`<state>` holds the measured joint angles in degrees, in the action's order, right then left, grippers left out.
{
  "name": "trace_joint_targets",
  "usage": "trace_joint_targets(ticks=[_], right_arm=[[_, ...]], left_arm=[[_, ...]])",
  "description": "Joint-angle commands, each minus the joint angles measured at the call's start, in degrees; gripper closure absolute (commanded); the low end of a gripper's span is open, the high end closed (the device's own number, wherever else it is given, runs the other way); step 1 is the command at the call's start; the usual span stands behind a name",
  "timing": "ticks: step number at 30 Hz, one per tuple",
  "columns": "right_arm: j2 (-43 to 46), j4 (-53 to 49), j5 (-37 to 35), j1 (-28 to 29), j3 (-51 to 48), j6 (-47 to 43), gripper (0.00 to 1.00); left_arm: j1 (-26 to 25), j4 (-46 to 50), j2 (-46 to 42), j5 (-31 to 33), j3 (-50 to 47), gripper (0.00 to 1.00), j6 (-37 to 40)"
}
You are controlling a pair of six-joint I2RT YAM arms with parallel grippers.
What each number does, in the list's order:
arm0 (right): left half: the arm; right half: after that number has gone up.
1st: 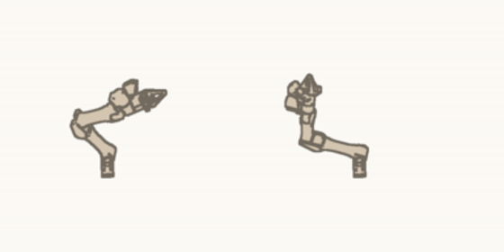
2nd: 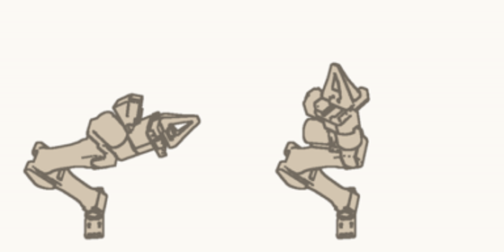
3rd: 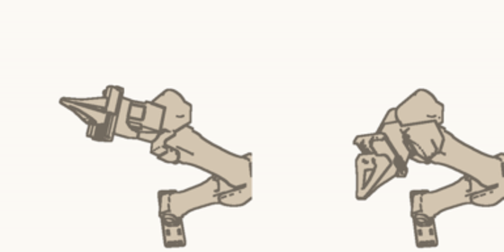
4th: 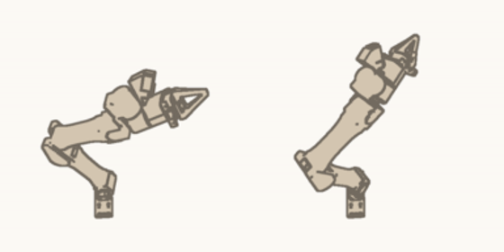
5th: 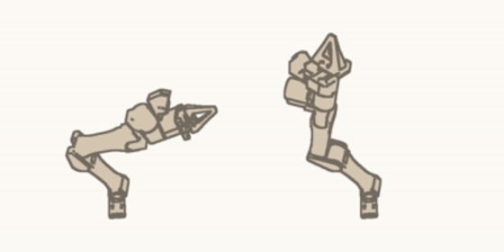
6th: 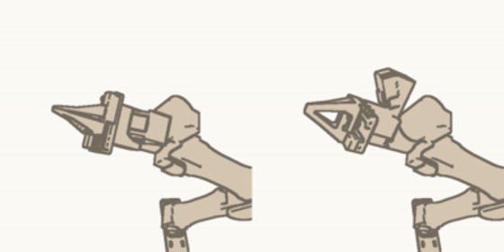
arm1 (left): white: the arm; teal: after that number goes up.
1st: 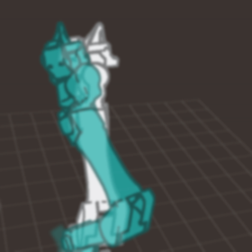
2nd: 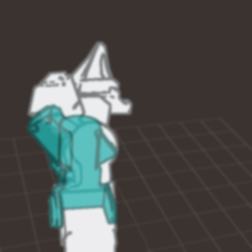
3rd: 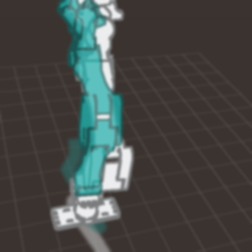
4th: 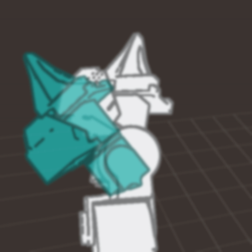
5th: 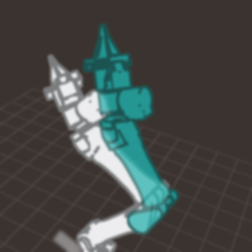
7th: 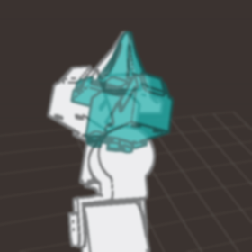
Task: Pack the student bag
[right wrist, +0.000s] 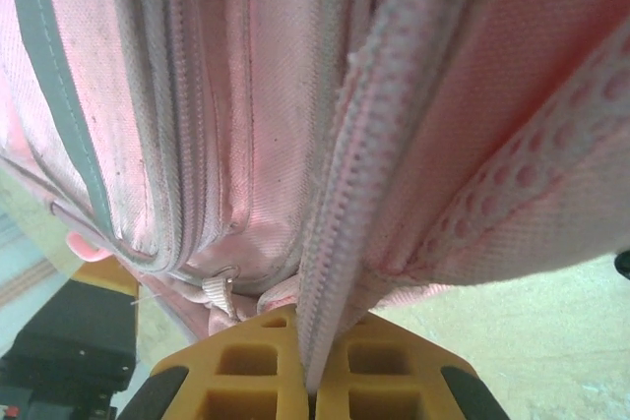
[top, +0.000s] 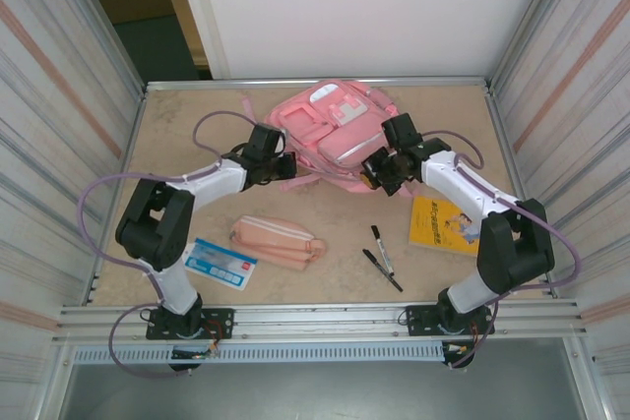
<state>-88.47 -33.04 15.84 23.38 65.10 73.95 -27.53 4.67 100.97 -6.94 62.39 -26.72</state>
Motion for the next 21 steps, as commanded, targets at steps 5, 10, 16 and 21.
trace_joint_targets(ticks=[5, 10, 16, 21], right_arm=[[-6.5, 1.4, -6.4, 5.2, 3.7, -4.1, 0.9], [-12.0, 2.6, -4.4, 7.6, 6.7, -10.1, 0.82], [-7.2, 1.1, -11.2, 8.6, 4.7, -23.4, 0.47], [5.6, -2.2, -24.2, 7.5, -0.1, -31.3, 0.01]], left_arm=[[1.8, 1.1, -7.4, 2.3, -2.3, 0.71, -0.3], [0.8, -3.0, -17.0, -0.8, -8.6, 0.63, 10.3], [-6.1, -5.5, -18.3, -0.3, -8.7, 0.52, 28.1], [-10.0, -4.0, -11.0, -3.4, -0.8, 0.5, 37.2]])
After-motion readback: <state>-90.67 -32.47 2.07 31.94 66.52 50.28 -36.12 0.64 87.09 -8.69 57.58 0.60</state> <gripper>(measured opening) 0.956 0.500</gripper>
